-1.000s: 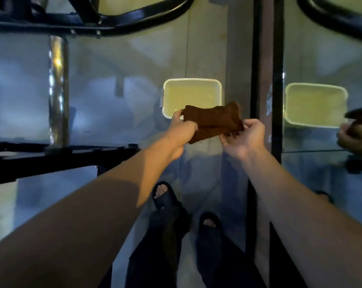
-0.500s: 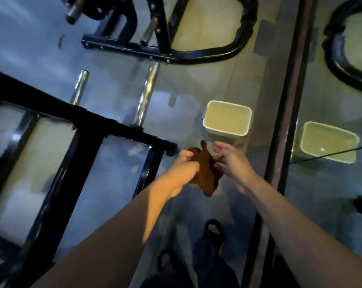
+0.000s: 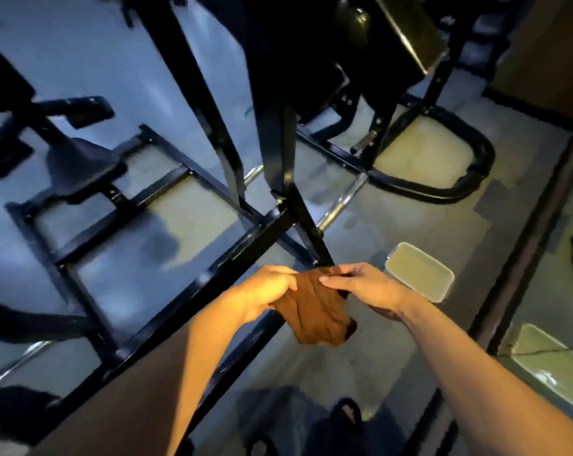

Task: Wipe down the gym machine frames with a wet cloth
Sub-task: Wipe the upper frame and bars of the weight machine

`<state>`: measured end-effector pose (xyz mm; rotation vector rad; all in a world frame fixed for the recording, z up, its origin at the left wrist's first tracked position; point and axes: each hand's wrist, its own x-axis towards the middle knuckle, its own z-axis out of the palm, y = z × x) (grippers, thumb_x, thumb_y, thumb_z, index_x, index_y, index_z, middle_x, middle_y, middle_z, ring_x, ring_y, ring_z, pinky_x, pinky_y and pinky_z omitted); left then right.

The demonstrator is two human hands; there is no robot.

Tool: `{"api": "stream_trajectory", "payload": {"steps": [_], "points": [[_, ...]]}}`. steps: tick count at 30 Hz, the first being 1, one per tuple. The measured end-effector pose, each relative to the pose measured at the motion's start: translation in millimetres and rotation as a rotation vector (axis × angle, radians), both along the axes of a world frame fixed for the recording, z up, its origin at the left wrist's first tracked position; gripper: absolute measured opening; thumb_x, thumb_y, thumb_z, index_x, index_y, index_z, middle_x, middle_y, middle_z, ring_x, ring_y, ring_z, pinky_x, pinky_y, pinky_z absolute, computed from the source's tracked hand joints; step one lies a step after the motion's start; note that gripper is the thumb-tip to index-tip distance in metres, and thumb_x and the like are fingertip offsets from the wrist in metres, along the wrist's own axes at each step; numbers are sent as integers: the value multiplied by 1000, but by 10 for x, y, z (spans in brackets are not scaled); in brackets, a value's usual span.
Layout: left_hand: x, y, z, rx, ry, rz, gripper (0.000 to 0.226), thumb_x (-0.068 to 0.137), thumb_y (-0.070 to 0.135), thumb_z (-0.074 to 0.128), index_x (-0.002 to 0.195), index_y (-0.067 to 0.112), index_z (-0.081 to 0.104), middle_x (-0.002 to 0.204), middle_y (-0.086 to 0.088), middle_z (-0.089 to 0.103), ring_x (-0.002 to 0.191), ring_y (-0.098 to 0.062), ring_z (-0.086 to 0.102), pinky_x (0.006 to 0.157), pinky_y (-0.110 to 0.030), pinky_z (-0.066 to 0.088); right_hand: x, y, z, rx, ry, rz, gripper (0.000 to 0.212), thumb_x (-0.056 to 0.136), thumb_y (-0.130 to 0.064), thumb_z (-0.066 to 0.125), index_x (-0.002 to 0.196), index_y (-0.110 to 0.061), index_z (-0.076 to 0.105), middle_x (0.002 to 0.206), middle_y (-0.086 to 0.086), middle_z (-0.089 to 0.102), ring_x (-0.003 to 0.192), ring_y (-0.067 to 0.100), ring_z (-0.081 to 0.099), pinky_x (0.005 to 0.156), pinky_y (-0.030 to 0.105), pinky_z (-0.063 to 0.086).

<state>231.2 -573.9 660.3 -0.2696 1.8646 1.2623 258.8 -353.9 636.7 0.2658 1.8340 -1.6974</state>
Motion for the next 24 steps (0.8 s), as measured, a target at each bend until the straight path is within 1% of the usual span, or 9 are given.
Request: {"api": "stream_trajectory", "payload": {"steps": [2, 5, 7, 10, 12, 16, 19, 22, 24], "points": [[70, -374, 118, -60, 18, 17, 15, 86, 8, 64, 98, 14, 68, 98, -13, 66, 86, -21, 61, 77, -30, 47, -108, -330, 177, 194, 166, 138, 24, 99, -25, 71, 95, -2, 76, 86, 5, 76, 78, 10, 65, 81, 28, 53], [253, -974, 283, -130, 56, 66, 28, 87, 18, 78, 112, 10, 66, 109, -6, 68, 95, -19, 63, 78, -27, 53, -309, -907, 480, 458, 475, 294, 36, 101, -35, 67, 72, -14, 62, 65, -4, 61, 63, 8, 53, 68, 33, 47], [337, -1224, 340, -107, 45, 184, 17, 88, 14, 79, 102, 11, 69, 108, -3, 70, 92, -14, 65, 85, -28, 54, -425, -1149, 623, 356, 512, 297, 41, 102, -35, 65, 70, -10, 56, 63, -5, 55, 62, 8, 50, 66, 34, 45], [440, -1582, 576, -41, 99, 540, 11, 89, 12, 77, 86, 19, 68, 97, -3, 73, 72, -5, 62, 62, -19, 47, -649, -1611, 881, 202, 467, 283, 38, 103, -31, 64, 72, -10, 62, 64, -5, 64, 63, 9, 59, 66, 26, 48], [424, -1767, 721, 23, 177, 757, 5, 91, 17, 76, 90, 18, 71, 97, -5, 75, 75, -6, 64, 57, -16, 46, -797, -1884, 1030, 159, 477, 253, 24, 102, -31, 65, 83, -19, 74, 76, -10, 75, 72, 4, 69, 70, 16, 51], [373, -2027, 1025, -40, 391, 963, 43, 79, 49, 81, 106, 17, 73, 106, -15, 75, 93, -18, 70, 77, -20, 50, -1011, -2279, 1254, 198, 588, 325, 22, 103, -35, 62, 94, -21, 77, 84, -14, 75, 77, -4, 70, 68, 6, 47], [401, -2082, 1248, -111, 573, 1050, 21, 102, 34, 61, 122, 25, 62, 109, -2, 72, 93, -8, 68, 67, -13, 51, -1074, -2496, 1475, 283, 730, 423, 41, 104, -45, 57, 80, -14, 69, 69, -7, 69, 64, 5, 63, 61, 17, 47], [410, -2071, 1443, -240, 739, 1140, 21, 106, 39, 50, 124, 30, 55, 109, 6, 69, 102, -12, 67, 89, -34, 56, -1097, -2723, 1741, 228, 849, 442, 48, 106, -40, 55, 64, -17, 52, 50, -14, 50, 50, 5, 45, 52, 19, 38], [413, -2050, 1562, -321, 810, 1214, 27, 107, 41, 47, 126, 24, 54, 111, 1, 67, 106, -19, 65, 100, -46, 52, -1102, -2864, 1929, 64, 772, 450, 42, 106, -39, 57, 70, -17, 58, 59, -14, 58, 58, 3, 52, 59, 20, 42]]}}
